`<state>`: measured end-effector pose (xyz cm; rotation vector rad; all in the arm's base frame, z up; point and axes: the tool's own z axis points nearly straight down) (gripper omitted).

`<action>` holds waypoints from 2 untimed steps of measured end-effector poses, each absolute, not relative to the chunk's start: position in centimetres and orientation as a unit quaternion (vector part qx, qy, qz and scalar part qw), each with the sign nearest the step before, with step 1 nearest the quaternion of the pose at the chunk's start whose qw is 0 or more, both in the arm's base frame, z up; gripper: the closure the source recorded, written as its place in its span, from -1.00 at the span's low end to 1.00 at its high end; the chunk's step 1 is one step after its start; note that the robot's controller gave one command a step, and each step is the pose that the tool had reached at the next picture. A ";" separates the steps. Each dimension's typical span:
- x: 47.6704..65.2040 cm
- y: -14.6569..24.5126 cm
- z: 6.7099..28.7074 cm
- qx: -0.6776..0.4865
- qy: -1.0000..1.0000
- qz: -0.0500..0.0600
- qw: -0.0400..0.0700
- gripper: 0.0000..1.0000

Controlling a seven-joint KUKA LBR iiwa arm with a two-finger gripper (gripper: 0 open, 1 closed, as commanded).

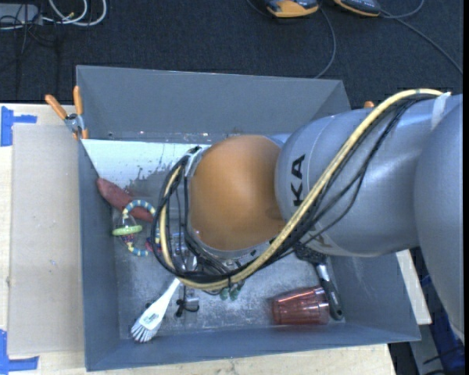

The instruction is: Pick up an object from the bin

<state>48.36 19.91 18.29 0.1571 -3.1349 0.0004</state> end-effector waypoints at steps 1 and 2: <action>49.4 20.4 15.7 0.168 -0.986 0.000 0.003 -1.00; 49.4 20.7 13.9 0.222 -0.975 0.000 0.003 -1.00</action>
Offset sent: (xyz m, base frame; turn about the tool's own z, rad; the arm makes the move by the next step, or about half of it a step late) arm 0.0107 0.0090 -0.0486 -0.3675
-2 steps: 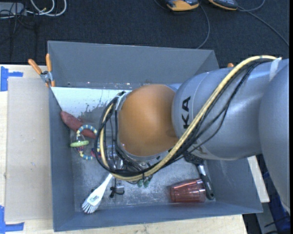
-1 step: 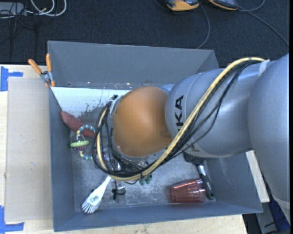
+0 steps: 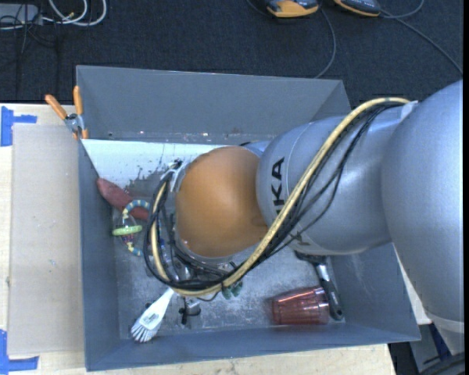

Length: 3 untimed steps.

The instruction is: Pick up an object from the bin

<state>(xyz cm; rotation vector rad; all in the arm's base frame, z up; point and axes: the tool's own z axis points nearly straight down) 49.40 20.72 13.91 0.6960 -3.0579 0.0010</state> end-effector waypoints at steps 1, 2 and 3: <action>49.8 21.2 7.4 0.287 -0.958 0.000 0.003 -1.00; 49.3 23.1 6.9 0.292 -0.956 0.000 0.003 1.00; 49.3 23.1 6.9 0.292 -0.956 0.000 0.004 1.00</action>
Offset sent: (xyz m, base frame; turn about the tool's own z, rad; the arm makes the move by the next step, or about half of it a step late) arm -0.0013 0.0239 -0.0691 -0.1488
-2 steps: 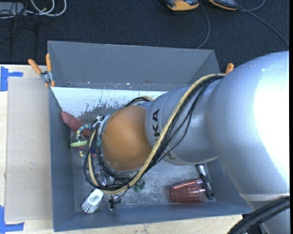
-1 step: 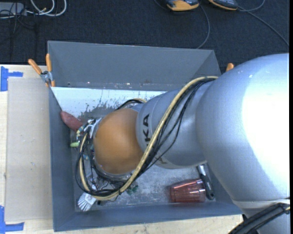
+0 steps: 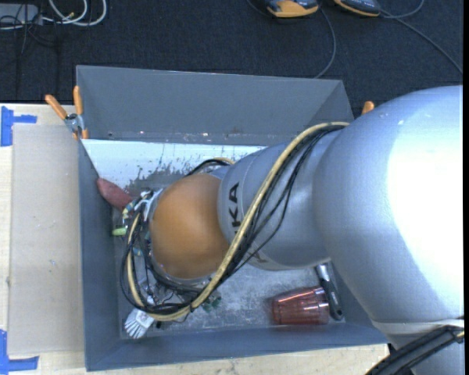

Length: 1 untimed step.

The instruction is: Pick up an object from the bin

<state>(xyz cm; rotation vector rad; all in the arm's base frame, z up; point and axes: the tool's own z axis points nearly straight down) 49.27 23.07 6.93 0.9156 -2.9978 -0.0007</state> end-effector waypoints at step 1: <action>49.3 23.1 7.1 0.292 -0.957 -0.001 0.003 1.00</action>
Offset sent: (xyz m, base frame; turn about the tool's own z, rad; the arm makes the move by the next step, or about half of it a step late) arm 0.0002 0.0001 0.0598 0.0000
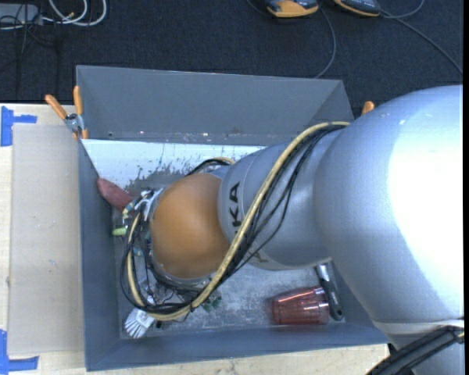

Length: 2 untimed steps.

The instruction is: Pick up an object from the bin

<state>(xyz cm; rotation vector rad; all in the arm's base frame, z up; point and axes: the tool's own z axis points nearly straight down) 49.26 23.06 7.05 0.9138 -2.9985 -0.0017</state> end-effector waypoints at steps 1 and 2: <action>49.0 23.0 8.5 0.291 -0.957 0.000 0.008 1.00; 49.1 23.0 10.3 0.292 -0.957 0.000 0.007 1.00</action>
Offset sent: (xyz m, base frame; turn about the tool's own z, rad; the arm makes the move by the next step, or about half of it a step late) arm 0.0001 -0.0001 0.0147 0.0000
